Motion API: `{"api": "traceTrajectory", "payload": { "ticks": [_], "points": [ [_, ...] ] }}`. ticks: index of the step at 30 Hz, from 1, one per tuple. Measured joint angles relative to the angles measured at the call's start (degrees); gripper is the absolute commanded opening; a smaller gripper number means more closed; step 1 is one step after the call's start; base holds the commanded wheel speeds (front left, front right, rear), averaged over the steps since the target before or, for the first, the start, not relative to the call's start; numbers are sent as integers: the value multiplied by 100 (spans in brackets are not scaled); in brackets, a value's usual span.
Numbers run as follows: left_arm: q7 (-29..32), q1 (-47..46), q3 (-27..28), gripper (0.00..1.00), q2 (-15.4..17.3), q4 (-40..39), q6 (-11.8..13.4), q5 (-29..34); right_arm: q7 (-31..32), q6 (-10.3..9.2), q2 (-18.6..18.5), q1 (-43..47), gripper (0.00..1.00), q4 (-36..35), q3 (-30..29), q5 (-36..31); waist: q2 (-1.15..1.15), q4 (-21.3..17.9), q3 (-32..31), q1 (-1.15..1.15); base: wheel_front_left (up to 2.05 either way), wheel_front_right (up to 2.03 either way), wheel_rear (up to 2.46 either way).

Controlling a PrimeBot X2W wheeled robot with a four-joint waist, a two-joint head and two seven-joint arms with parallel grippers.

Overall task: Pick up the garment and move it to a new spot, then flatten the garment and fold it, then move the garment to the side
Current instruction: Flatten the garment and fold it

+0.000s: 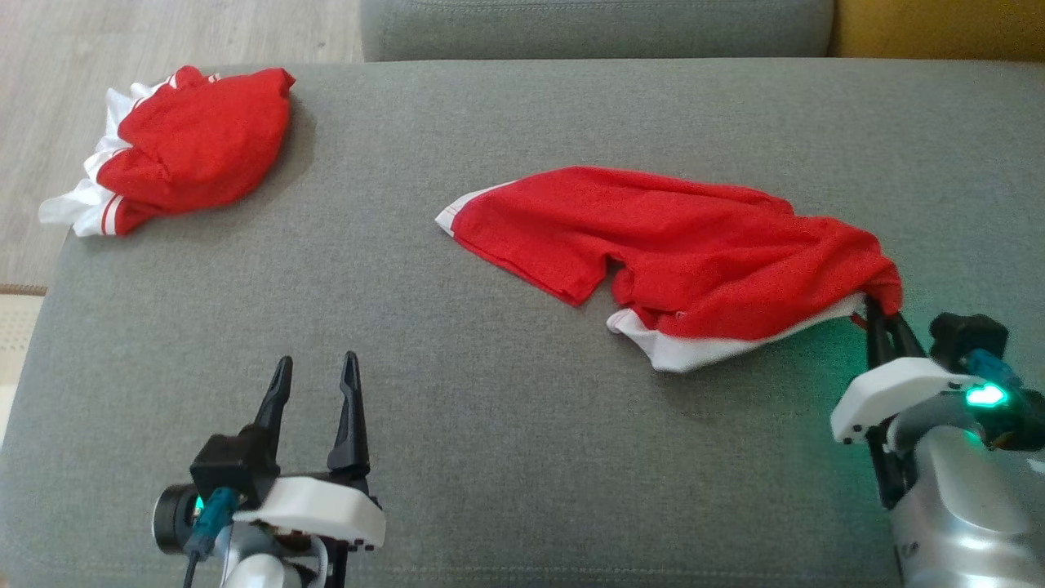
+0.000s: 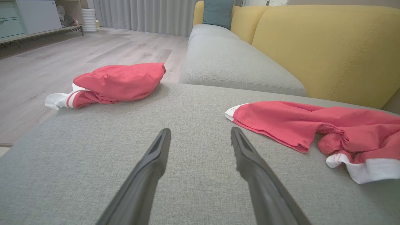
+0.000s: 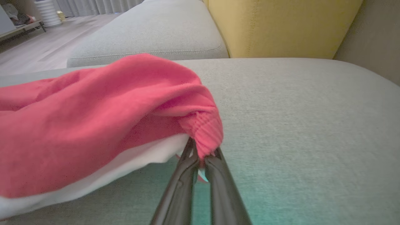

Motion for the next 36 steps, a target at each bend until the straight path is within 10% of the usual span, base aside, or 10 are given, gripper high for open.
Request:
{"api": "traceTrajectory", "payload": {
  "ticks": [4, 7, 24, 36],
  "points": [
    [-1, 18, 9, 100, 0, 1, 0, 0, 12, 0, -81, -1, 0, -2, -165, -163, 0, -52, -47, 0, 0, 0, 0],
    [0, 18, 9, 100, 0, 1, -1, 0, 65, 0, -127, -3, 100, 7, -230, -278, 0, -104, -73, 0, 0, 0, 0],
    [-1, 174, 10, 100, 0, -34, 25, 0, 47, 0, -155, 472, 100, -1266, -415, -390, 0, -281, -161, 0, 0, 0, 0],
    [0, 123, -99, 100, -1, -53, 15, 0, 520, 0, 51, 694, 100, -1895, 2112, 256, 0, -85, -96, 0, 0, 0, 0]
  ]
}}
